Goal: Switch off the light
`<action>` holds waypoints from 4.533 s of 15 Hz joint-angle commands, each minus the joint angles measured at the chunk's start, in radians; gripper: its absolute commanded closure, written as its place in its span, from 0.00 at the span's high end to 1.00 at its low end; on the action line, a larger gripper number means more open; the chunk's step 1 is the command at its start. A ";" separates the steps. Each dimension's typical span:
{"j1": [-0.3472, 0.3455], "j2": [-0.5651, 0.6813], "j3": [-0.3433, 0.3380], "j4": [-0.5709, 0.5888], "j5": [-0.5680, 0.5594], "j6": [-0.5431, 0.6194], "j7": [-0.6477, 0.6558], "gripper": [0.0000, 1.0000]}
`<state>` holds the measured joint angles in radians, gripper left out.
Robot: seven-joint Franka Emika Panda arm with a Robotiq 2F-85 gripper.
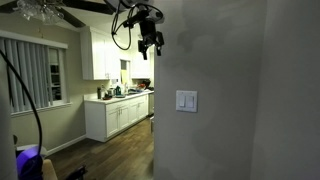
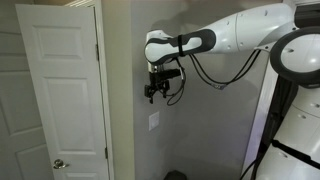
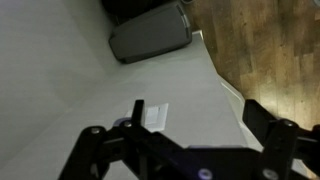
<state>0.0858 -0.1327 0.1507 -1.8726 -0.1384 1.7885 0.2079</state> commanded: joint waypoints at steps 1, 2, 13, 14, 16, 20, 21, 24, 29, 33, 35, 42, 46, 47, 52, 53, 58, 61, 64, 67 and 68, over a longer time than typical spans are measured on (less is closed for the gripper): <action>-0.016 0.033 -0.033 -0.019 -0.033 0.123 -0.015 1.00; -0.019 0.047 -0.046 -0.007 -0.013 0.079 -0.027 1.00; -0.037 0.109 -0.114 -0.042 -0.001 0.077 -0.054 1.00; -0.037 0.110 -0.114 -0.042 -0.001 0.077 -0.054 1.00; -0.036 0.110 -0.112 -0.040 -0.001 0.077 -0.054 1.00; -0.035 0.109 -0.111 -0.040 -0.001 0.077 -0.054 1.00; -0.035 0.109 -0.111 -0.040 -0.001 0.077 -0.054 1.00; -0.036 0.090 -0.112 -0.083 -0.007 0.110 -0.065 1.00; -0.046 0.028 -0.124 -0.310 -0.019 0.358 -0.104 1.00; -0.060 0.010 -0.149 -0.490 -0.011 0.696 -0.203 1.00; -0.069 0.026 -0.163 -0.533 0.001 0.870 -0.244 1.00; 0.010 0.147 -0.193 -0.602 0.387 1.285 -0.571 0.70; 0.013 0.175 -0.117 -0.553 0.719 1.265 -0.858 0.42; 0.010 0.180 -0.104 -0.538 0.792 1.255 -0.930 0.37; -0.022 0.212 -0.126 -0.507 0.916 1.211 -1.079 0.05; -0.028 0.218 -0.129 -0.505 0.925 1.207 -1.091 0.01; -0.063 0.265 -0.114 -0.466 1.006 1.198 -1.200 0.01; -0.072 0.300 -0.106 -0.427 1.053 1.193 -1.254 0.01; -0.073 0.334 -0.099 -0.387 1.080 1.184 -1.284 0.01; -0.071 0.364 -0.091 -0.355 1.094 1.182 -1.305 0.01; -0.073 0.376 -0.087 -0.342 1.094 1.179 -1.307 0.01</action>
<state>0.0378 0.2091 0.0390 -2.2586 0.9102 2.9871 -1.0291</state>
